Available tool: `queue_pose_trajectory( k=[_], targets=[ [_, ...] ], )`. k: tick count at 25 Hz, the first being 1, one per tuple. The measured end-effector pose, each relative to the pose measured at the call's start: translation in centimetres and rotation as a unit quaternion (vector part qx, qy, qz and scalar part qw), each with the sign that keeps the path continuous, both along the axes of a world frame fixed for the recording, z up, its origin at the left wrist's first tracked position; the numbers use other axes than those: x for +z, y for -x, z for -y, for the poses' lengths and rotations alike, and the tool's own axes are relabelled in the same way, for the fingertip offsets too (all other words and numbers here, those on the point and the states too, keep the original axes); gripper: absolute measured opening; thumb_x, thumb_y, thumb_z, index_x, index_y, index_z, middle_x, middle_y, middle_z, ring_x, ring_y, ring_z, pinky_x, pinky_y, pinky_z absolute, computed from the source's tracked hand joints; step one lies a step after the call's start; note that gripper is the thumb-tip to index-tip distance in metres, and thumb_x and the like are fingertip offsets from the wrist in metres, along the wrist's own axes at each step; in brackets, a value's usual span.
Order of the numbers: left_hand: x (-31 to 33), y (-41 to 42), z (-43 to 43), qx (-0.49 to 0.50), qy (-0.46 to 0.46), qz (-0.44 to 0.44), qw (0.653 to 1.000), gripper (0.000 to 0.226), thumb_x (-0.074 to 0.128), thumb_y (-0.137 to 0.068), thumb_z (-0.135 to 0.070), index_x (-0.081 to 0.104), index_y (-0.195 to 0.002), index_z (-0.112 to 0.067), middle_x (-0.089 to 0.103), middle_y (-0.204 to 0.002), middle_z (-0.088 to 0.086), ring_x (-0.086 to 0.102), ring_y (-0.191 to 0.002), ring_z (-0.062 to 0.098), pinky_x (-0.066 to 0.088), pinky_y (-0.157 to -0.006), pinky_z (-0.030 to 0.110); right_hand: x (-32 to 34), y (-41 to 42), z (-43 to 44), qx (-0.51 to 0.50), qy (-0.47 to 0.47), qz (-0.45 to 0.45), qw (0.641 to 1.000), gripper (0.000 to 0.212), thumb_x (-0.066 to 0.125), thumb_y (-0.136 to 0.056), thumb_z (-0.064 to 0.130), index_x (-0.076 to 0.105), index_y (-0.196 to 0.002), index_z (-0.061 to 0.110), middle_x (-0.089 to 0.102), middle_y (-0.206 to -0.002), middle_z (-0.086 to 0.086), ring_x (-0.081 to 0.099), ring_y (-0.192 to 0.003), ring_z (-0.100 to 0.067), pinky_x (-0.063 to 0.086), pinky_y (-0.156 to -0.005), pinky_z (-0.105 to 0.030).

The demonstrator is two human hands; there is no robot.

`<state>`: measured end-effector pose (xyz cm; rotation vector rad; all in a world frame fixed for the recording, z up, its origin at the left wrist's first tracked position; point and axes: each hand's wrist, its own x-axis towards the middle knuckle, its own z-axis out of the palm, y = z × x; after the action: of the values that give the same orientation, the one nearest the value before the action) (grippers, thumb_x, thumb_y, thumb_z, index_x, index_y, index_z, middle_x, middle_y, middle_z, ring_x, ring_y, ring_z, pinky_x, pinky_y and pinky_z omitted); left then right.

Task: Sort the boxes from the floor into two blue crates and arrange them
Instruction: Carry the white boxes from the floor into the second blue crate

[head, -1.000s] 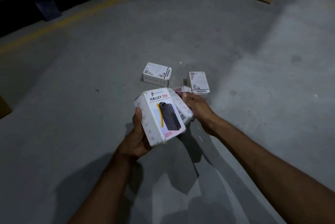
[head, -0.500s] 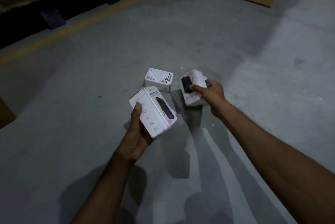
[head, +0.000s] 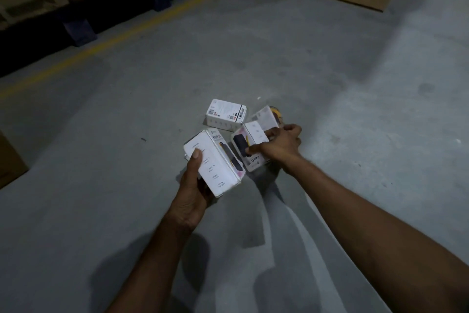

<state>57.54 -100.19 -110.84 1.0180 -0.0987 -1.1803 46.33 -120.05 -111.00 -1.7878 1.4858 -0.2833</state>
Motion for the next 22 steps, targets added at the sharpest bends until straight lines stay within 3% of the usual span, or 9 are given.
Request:
queue_pose_trajectory(
  k=[3,5,7,11,13,14,17,19,22],
  targets=[
    [0.3,0.1,-0.2,0.027,-0.003,0.026,0.999,0.097,0.093,-0.048,-0.064,0.065,-0.132,-0.025,0.07,-0.131,0.006,0.068,-0.12,0.025,0.054,-0.103,0.05,0.0,-1.0,-0.6,0.046,0.011,-0.054,0.997,0.073,0.095,-0.056,0.047,0.071,-0.124,0.031,0.024,-0.153,-0.009,0.02,-0.142,-0.037,0.033,-0.114,-0.044],
    [1.3,0.2,-0.6,0.08,-0.034,0.058,0.995,0.075,0.086,-0.062,-0.059,0.067,-0.126,-0.025,0.073,-0.126,0.004,0.071,-0.114,0.02,0.06,-0.091,0.04,0.7,-1.0,-1.6,0.058,0.012,-0.091,0.994,0.078,0.094,-0.056,0.052,0.069,-0.127,0.03,0.029,-0.153,-0.008,0.023,-0.139,-0.036,0.035,-0.11,-0.048],
    [3.2,0.6,-1.6,0.132,-0.076,0.106,0.983,0.053,0.075,-0.074,-0.051,0.068,-0.12,-0.025,0.074,-0.123,0.002,0.072,-0.109,0.017,0.059,-0.085,0.033,1.6,-0.3,-4.0,0.042,0.079,-0.085,0.992,0.07,0.093,-0.057,0.054,0.071,-0.12,0.033,0.026,-0.156,-0.008,0.024,-0.139,-0.038,0.035,-0.108,-0.053],
    [9.9,1.6,-5.5,0.279,-0.102,0.148,0.943,0.064,0.08,-0.079,-0.048,0.061,-0.135,-0.025,0.068,-0.132,0.0,0.071,-0.105,0.009,0.057,-0.07,0.02,5.9,3.1,-11.5,0.004,0.258,-0.035,0.965,0.055,0.086,-0.067,0.048,0.07,-0.119,0.037,0.014,-0.167,-0.004,0.02,-0.145,-0.036,0.038,-0.11,-0.054],
    [15.3,1.7,-7.2,0.328,-0.119,0.199,0.916,0.061,0.079,-0.08,-0.048,0.063,-0.134,-0.022,0.052,-0.145,-0.001,0.066,-0.115,0.004,0.06,-0.079,0.022,11.1,3.7,-14.0,-0.008,0.314,0.004,0.95,0.055,0.086,-0.072,0.043,0.07,-0.124,0.035,0.015,-0.168,-0.009,0.021,-0.146,-0.035,0.039,-0.111,-0.053],
    [18.3,1.7,-8.0,0.331,-0.144,0.242,0.9,0.061,0.079,-0.077,-0.054,0.067,-0.129,-0.025,0.04,-0.151,-0.003,0.058,-0.127,0.004,0.059,-0.093,0.027,14.3,3.7,-14.9,-0.004,0.344,0.021,0.939,0.056,0.087,-0.073,0.042,0.071,-0.126,0.033,0.018,-0.167,-0.013,0.023,-0.145,-0.037,0.039,-0.11,-0.053],
    [28.3,1.3,-9.9,0.335,-0.235,0.409,0.815,0.074,0.078,-0.069,-0.071,0.07,-0.127,-0.027,0.007,-0.164,-0.003,0.021,-0.152,0.008,0.034,-0.122,0.04,24.4,3.0,-16.5,0.031,0.455,0.061,0.888,0.049,0.087,-0.078,0.036,0.075,-0.125,0.027,0.025,-0.16,-0.02,0.028,-0.141,-0.041,0.039,-0.113,-0.049],
    [36.4,0.8,-11.5,0.36,-0.262,0.495,0.746,0.078,0.077,-0.071,-0.072,0.067,-0.133,-0.025,0.001,-0.166,0.011,0.009,-0.155,0.015,0.024,-0.126,0.045,32.4,2.1,-17.2,0.058,0.501,0.077,0.86,0.04,0.085,-0.082,0.034,0.078,-0.12,0.022,0.026,-0.158,-0.017,0.029,-0.14,-0.042,0.035,-0.117,-0.045],
    [48.3,0.6,-14.7,0.394,-0.273,0.551,0.683,0.075,0.079,-0.072,-0.071,0.05,-0.138,-0.049,0.0,-0.164,0.019,0.014,-0.155,0.03,0.023,-0.124,0.054,43.8,1.0,-18.8,0.085,0.565,0.086,0.816,0.031,0.084,-0.086,0.031,0.08,-0.114,0.017,0.029,-0.154,-0.013,0.031,-0.137,-0.04,0.029,-0.122,-0.039]
  ],
)
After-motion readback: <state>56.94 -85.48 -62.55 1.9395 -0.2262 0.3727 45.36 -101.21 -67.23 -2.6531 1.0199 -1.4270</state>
